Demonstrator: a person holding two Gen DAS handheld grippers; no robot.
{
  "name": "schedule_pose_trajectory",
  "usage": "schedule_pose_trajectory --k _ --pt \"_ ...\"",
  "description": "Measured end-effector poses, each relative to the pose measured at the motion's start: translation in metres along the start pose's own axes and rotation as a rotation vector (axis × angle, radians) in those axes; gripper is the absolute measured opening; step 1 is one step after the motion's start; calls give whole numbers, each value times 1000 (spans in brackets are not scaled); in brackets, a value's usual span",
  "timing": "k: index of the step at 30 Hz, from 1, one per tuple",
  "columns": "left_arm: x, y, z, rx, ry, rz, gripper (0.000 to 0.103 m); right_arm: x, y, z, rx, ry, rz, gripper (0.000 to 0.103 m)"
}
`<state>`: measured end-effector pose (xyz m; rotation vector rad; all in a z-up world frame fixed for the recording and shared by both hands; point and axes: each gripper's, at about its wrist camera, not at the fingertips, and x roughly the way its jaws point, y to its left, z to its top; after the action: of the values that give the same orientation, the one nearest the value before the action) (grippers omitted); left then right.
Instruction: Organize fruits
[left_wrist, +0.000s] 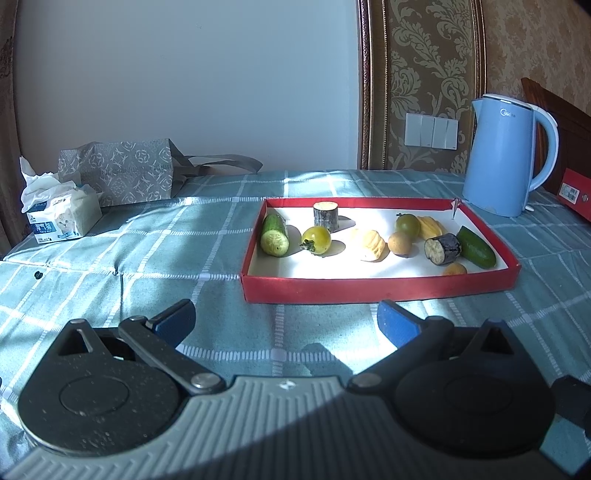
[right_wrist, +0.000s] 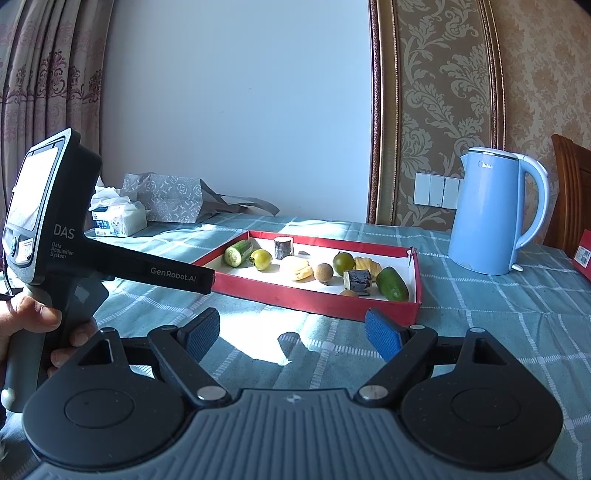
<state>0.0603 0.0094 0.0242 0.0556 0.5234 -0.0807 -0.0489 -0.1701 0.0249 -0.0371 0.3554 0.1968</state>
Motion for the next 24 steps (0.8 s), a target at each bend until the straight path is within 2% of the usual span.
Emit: schedule_pose_trajectory --k 24 --pt "0 -1 0 0 12 -5 103 -1 -1 -1 0 -1 0 86"
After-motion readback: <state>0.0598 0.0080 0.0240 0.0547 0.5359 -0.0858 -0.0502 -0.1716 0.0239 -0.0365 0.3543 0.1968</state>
